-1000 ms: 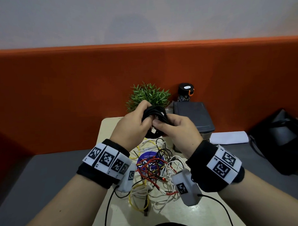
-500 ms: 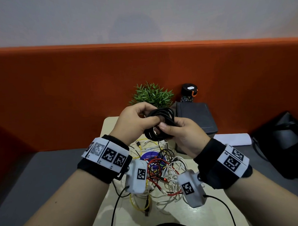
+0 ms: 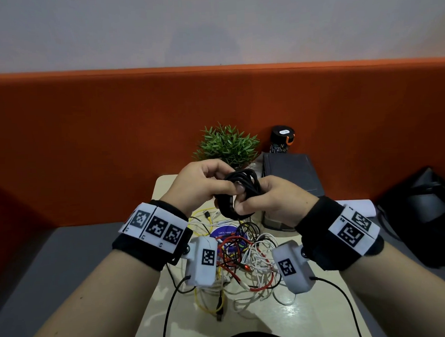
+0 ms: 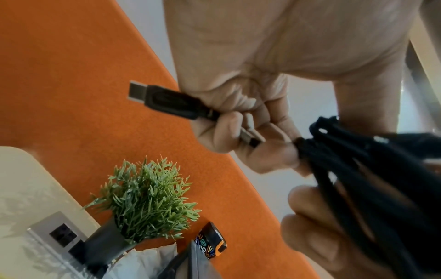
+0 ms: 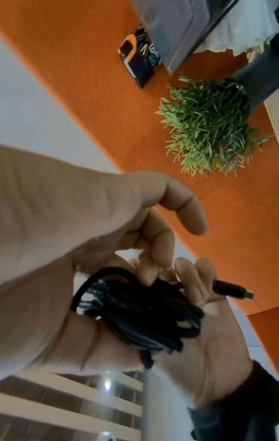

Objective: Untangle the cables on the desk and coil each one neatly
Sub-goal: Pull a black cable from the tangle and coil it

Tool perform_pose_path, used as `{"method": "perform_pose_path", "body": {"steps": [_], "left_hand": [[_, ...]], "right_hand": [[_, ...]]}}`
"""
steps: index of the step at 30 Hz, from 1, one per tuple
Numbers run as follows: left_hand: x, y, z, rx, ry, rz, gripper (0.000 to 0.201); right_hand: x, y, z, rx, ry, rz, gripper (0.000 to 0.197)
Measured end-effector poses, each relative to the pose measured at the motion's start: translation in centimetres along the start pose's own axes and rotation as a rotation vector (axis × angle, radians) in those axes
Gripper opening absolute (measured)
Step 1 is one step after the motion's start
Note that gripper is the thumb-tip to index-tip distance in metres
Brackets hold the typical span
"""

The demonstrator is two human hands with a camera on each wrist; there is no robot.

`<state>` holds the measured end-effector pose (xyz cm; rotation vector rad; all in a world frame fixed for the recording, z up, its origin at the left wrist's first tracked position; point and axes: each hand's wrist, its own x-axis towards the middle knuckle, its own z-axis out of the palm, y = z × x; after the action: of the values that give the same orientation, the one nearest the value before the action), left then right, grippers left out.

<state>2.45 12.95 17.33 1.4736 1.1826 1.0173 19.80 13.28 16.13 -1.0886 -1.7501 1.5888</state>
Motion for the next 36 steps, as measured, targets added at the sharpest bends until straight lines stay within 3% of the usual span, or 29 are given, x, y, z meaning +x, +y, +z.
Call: {"method": "perform_pose_path", "body": {"steps": [6, 10, 14, 17, 23, 28, 32, 36], "left_hand": [[-0.3, -1.0, 0.2, 0.000, -0.003, -0.047, 0.017], [-0.3, -0.8, 0.1, 0.040, 0.005, -0.010, 0.017], [-0.5, -1.1, 0.1, 0.142, -0.033, -0.030, 0.027], [-0.7, -1.4, 0.6, 0.090, -0.067, -0.065, 0.036], [-1.0, -1.4, 0.6, 0.049, -0.144, -0.064, 0.039], [-0.9, -1.7, 0.7, 0.333, 0.046, -0.162, 0.031], [-1.3, -1.8, 0.6, 0.326, 0.014, -0.119, 0.033], [-1.3, -2.2, 0.6, 0.407, -0.020, -0.075, 0.025]], "right_hand": [[-0.3, -0.6, -0.3, -0.230, -0.008, 0.058, 0.019], [0.0, 0.5, -0.1, -0.051, 0.088, 0.019, 0.015], [0.3, 1.5, 0.4, 0.139, 0.127, 0.033, 0.016], [0.5, 1.5, 0.7, 0.258, 0.152, 0.047, 0.021], [0.8, 1.6, 1.2, 0.304, 0.231, 0.056, 0.021], [1.1, 2.1, 1.5, 0.298, 0.349, 0.052, 0.015], [0.6, 2.1, 1.0, 0.346, 0.301, 0.093, 0.014], [0.1, 1.9, 0.5, -0.183, 0.360, -0.025, 0.033]]}}
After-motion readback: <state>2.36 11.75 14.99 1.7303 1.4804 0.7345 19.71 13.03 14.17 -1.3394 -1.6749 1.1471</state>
